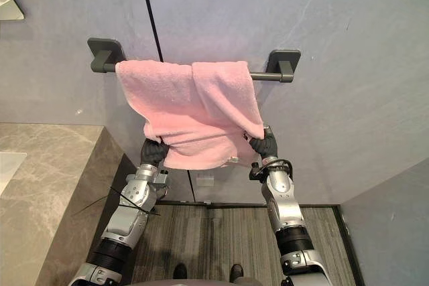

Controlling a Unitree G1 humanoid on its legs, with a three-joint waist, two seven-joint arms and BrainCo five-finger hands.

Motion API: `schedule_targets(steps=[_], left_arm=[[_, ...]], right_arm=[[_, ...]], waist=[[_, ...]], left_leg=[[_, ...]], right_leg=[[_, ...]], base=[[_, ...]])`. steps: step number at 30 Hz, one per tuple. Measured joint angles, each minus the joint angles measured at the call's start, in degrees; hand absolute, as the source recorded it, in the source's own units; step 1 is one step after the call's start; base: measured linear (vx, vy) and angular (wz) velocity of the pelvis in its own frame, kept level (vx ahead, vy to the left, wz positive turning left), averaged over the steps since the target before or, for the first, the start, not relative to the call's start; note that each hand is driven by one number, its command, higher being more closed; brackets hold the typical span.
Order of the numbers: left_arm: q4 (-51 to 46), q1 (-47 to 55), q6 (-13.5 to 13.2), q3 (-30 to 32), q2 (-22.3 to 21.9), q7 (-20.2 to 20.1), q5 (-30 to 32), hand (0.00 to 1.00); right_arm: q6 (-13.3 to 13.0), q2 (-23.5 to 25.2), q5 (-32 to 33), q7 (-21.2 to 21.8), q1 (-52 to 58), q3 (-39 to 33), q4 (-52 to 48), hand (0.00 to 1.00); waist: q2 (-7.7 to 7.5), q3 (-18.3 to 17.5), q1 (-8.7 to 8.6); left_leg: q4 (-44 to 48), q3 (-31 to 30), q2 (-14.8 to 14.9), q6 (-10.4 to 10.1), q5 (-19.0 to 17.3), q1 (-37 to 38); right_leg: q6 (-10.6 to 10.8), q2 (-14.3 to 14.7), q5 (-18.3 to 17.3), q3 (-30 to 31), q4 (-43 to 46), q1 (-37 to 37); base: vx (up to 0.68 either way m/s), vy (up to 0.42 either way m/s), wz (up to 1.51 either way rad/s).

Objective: Organize washtable

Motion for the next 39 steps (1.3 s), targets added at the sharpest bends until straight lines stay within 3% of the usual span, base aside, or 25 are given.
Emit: schedule_targets(steps=[2, 3, 11, 32, 39], left_arm=[[0.11, 0.01, 0.0, 0.01, -0.13, 0.0, 0.0, 1.0], [0.31, 0.01, 0.01, 0.01, -0.13, 0.0, 0.0, 0.0], [2.27, 0.31, 0.04, 2.39, -0.48, 0.25, -0.11, 0.0], [2.25, 9.03, 0.94, 8.92, -0.2, 0.19, -1.85, 0.0], [2.23, 12.43, 0.98, 14.93, -0.69, 1.26, -6.35, 0.0]], right_arm=[[0.0, 0.05, 0.0, -0.02, 0.13, 0.0, 0.02, 1.0], [0.0, 0.06, -0.02, -0.04, 0.2, 0.0, 0.02, 0.0], [0.11, 0.08, 0.0, -1.67, 1.84, -2.21, 2.53, 0.0], [1.33, 1.18, -0.39, 0.61, 7.78, -1.89, 5.27, 0.0], [1.38, 3.55, 0.16, -0.34, 10.73, -9.13, 5.13, 0.0]], waist=[[0.05, 0.0, -0.17], [0.13, -0.02, -0.28], [0.71, -0.13, -0.55], [0.82, -0.2, -1.05], [0.78, -0.19, -0.96]], left_leg=[[-0.02, -0.04, -0.02, 0.0, 0.0, 0.0], [-0.04, -0.07, -0.02, 0.0, 0.0, 0.0], [-0.12, -0.15, -0.04, 0.0, 0.0, 0.0], [-0.22, -0.8, -0.09, -0.02, 0.05, 0.63], [-0.22, -1.07, -0.05, -0.02, 0.05, 0.55]], right_leg=[[0.04, -0.02, -0.03, -0.04, 0.03, 0.0], [0.07, -0.04, -0.07, -0.07, 0.05, 0.0], [0.17, -0.05, -0.27, -0.21, 0.1, 0.0], [0.11, 0.48, -0.15, -1.7, -0.48, 1.18], [0.11, 0.42, -0.15, -1.91, -0.49, 1.24]], base=[[0.0, 0.0, 0.0], [0.0, 0.0, 0.0], [0.0, 0.0, 0.0], [-0.01, -0.004, 0.02], [-0.03, -0.006, 0.01]])
